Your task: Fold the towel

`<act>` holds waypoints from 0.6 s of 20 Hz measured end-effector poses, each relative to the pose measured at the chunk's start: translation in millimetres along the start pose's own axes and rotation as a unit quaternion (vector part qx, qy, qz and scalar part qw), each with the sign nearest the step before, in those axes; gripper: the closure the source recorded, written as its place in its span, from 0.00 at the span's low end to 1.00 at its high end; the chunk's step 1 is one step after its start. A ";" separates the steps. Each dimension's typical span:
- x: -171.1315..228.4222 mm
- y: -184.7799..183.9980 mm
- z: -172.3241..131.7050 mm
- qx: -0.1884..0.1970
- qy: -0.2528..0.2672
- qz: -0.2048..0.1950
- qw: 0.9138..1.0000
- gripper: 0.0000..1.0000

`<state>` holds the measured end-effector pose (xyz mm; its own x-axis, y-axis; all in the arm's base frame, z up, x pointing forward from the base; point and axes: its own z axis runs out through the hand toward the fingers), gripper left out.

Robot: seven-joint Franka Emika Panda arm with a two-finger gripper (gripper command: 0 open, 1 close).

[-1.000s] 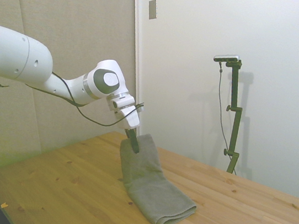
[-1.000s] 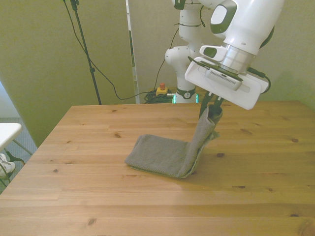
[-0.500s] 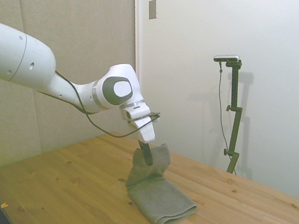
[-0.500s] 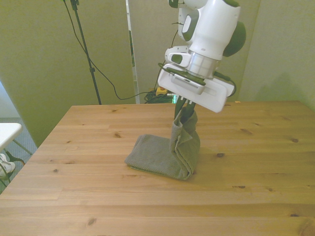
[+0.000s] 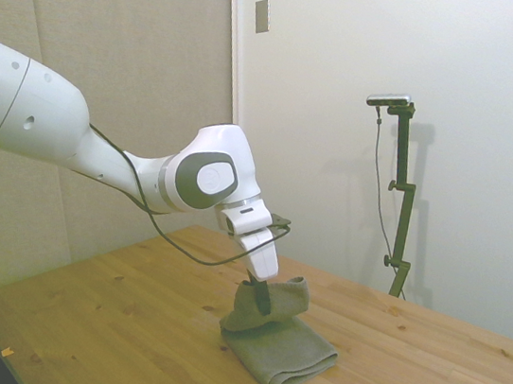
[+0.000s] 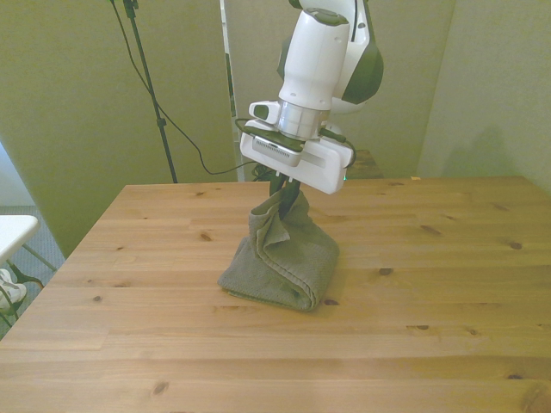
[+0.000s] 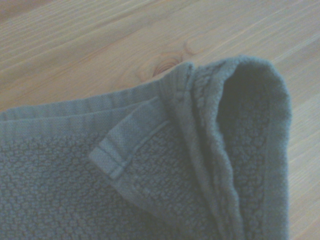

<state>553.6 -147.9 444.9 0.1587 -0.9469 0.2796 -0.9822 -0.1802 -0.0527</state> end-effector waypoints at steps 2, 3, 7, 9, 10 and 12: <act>3.2 4.2 2.8 0.003 -0.002 -0.003 1.000 0.00; 4.8 6.4 3.5 0.004 -0.002 -0.004 1.000 0.00; 10.3 14.6 5.5 0.004 -0.003 -0.003 1.000 0.00; 10.9 16.9 7.3 0.003 -0.003 -0.003 1.000 0.00; 10.7 17.6 8.4 0.002 -0.004 -0.004 1.000 0.00; 10.2 18.0 9.2 0.002 -0.004 -0.004 1.000 0.00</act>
<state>538.5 -163.3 438.0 0.1683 -0.9475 0.2720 -0.9803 -0.1899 -0.0548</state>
